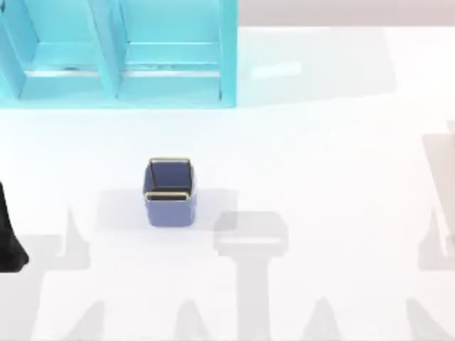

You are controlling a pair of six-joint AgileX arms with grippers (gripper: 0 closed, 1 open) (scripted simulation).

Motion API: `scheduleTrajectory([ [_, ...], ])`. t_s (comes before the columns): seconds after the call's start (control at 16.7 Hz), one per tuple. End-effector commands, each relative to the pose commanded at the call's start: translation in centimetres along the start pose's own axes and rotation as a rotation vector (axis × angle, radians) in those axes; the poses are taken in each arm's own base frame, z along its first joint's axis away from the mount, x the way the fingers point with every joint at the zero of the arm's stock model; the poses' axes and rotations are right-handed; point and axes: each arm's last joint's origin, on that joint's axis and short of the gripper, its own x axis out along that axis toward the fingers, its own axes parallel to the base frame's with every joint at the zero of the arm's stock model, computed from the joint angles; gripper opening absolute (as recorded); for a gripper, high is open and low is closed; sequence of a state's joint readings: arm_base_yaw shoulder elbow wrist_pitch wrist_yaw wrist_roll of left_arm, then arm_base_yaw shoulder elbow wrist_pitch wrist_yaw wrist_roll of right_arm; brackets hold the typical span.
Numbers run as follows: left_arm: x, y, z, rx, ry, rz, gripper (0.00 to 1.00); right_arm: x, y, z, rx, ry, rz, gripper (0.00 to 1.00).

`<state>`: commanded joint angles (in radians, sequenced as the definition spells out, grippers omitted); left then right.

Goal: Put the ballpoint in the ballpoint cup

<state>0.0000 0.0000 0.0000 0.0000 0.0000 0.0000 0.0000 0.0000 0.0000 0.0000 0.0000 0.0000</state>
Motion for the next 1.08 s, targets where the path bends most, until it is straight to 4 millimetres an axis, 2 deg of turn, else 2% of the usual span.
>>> scheduleTrajectory([
  [0.18,0.0,0.0,0.0,-0.004,0.010,0.005,1.00,0.0,0.0,0.0,0.000,0.000,0.000,1.00],
  [0.36,0.4,0.5,0.3,-0.040,0.090,0.042,1.00,0.0,0.0,0.0,0.000,0.000,0.000,1.00],
  [0.6,1.5,1.6,2.3,-0.144,0.249,0.118,1.00,0.0,0.0,0.0,0.000,0.000,0.000,1.00],
  [0.84,4.4,3.9,6.2,-0.306,0.378,0.197,1.00,0.0,0.0,0.0,0.000,0.000,0.000,1.00],
  [1.08,9.1,8.2,10.1,-0.512,0.465,0.279,1.00,0.0,0.0,0.0,0.000,0.000,0.000,1.00],
])
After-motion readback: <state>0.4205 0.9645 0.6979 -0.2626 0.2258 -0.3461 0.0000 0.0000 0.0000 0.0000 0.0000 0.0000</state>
